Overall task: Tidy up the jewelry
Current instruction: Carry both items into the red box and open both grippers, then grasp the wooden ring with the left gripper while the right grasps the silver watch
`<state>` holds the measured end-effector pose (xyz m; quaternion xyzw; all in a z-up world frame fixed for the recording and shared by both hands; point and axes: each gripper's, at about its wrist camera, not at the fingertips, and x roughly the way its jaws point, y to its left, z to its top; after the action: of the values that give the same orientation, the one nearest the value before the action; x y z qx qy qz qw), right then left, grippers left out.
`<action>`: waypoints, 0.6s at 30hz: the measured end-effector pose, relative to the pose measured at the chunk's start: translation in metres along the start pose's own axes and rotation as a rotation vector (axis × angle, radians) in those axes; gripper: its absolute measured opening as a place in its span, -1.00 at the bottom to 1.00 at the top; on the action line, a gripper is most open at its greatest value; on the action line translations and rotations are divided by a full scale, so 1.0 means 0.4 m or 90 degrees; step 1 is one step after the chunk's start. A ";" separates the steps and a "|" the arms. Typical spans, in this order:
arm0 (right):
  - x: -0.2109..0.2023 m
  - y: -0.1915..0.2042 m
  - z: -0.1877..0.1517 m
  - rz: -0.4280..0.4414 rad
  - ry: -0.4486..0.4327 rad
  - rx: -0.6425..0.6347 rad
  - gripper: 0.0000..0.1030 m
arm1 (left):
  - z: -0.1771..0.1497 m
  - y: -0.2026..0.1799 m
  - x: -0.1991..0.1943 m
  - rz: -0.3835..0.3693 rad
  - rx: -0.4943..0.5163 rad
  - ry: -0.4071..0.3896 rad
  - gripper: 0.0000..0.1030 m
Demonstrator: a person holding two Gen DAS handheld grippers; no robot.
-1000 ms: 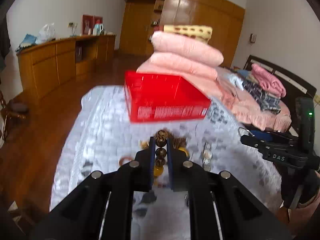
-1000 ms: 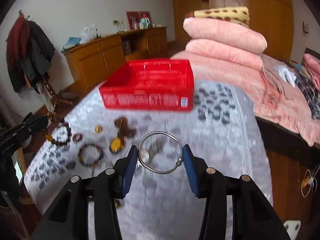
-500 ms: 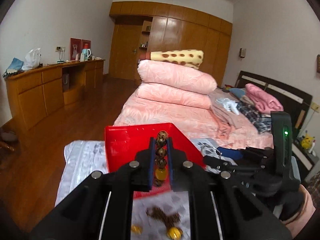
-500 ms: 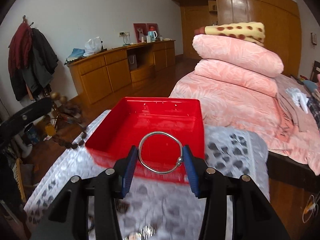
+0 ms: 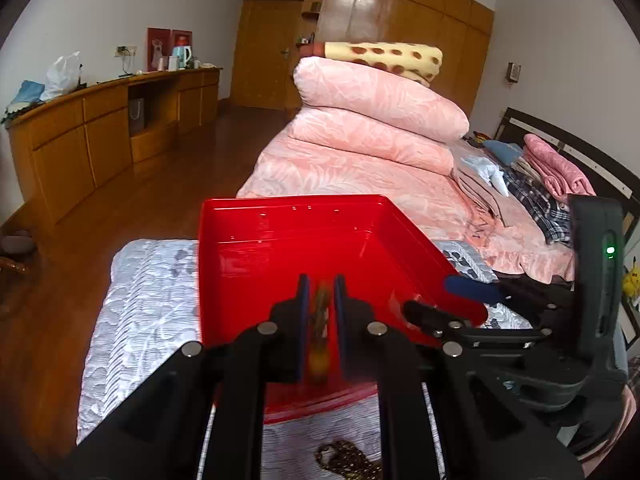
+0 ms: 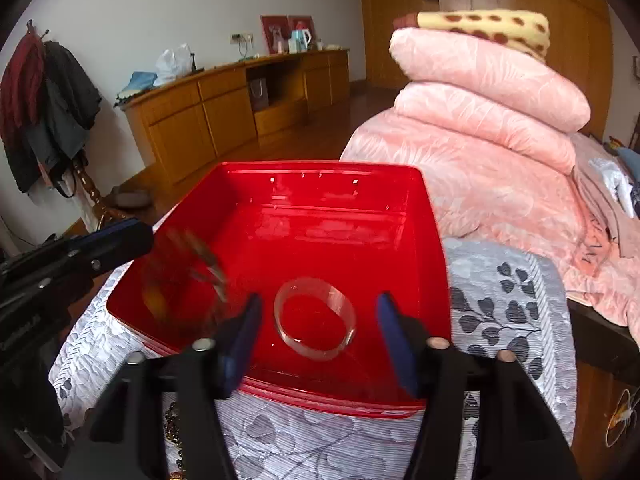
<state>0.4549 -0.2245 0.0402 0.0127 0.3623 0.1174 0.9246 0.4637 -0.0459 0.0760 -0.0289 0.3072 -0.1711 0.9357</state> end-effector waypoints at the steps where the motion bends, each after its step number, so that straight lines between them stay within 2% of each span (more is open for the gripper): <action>1: -0.007 -0.002 -0.001 0.002 -0.003 0.002 0.16 | -0.004 0.005 -0.011 0.002 0.001 -0.004 -0.58; 2: -0.017 -0.006 -0.004 0.005 -0.007 0.007 0.16 | -0.005 0.010 -0.027 0.004 0.000 -0.011 -0.36; 5: -0.063 -0.009 -0.014 0.014 -0.028 0.020 0.16 | -0.014 0.012 -0.089 0.015 0.006 -0.036 -0.28; 9: -0.156 0.005 -0.047 0.013 -0.071 0.016 0.17 | -0.047 -0.002 -0.193 0.045 0.027 -0.074 0.05; 10: -0.191 0.009 -0.069 0.012 -0.084 0.018 0.19 | -0.065 -0.006 -0.233 0.060 0.034 -0.091 0.13; 12: -0.239 0.016 -0.103 0.009 -0.104 0.020 0.26 | -0.090 -0.013 -0.281 0.085 0.045 -0.109 0.47; 13: -0.256 0.019 -0.118 0.007 -0.111 0.022 0.30 | -0.107 -0.015 -0.307 0.097 0.050 -0.120 0.51; 15: -0.296 0.027 -0.166 0.011 -0.119 0.029 0.33 | -0.148 -0.025 -0.355 0.112 0.063 -0.135 0.71; 18: -0.333 0.039 -0.243 0.016 -0.111 0.039 0.42 | -0.209 -0.031 -0.400 0.132 0.077 -0.135 0.81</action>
<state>0.2917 -0.2456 0.0590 0.0554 0.2835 0.1165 0.9503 0.2905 0.0008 0.1008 0.0412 0.1974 -0.0877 0.9755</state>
